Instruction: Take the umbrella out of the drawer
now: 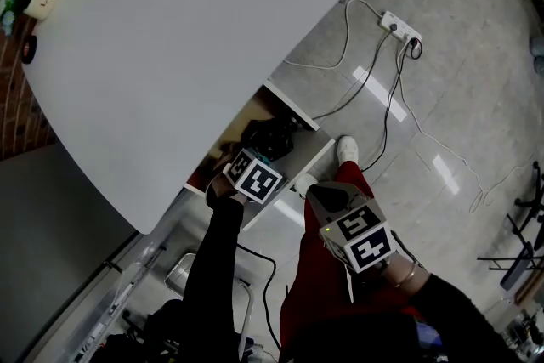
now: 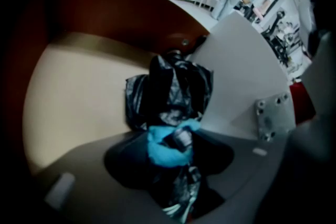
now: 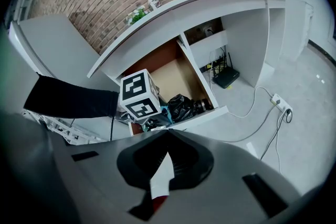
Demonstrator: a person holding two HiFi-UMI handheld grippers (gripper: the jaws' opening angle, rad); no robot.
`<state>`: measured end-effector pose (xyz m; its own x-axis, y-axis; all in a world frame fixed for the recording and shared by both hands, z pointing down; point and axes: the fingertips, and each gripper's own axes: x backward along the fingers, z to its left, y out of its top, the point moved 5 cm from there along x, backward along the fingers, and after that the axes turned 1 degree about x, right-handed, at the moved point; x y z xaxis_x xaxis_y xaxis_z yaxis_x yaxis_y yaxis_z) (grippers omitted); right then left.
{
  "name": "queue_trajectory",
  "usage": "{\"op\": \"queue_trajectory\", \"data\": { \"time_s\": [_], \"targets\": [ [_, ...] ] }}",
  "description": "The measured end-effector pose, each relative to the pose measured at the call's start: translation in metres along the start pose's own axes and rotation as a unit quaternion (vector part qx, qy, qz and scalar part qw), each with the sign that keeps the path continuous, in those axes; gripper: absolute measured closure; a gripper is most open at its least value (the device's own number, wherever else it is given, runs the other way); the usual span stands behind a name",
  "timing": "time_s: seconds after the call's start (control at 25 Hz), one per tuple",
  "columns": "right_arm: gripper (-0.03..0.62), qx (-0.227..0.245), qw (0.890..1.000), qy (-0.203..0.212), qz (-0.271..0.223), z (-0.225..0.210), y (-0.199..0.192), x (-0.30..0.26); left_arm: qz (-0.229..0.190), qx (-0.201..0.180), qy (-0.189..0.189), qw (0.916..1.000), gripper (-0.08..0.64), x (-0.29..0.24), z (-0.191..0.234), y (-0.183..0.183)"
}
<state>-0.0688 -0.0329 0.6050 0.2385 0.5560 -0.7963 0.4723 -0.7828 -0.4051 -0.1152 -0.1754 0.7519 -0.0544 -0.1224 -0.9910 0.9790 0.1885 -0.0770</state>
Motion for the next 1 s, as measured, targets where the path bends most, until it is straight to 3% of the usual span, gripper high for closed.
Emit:
{"op": "queue_trajectory", "data": {
  "time_s": [1.0],
  "targets": [
    [0.594,0.033,0.998,-0.023,-0.041,0.007,0.024,0.046,-0.114,0.041,0.054,0.9912,0.342,0.122,-0.018,0.005]
  ]
}}
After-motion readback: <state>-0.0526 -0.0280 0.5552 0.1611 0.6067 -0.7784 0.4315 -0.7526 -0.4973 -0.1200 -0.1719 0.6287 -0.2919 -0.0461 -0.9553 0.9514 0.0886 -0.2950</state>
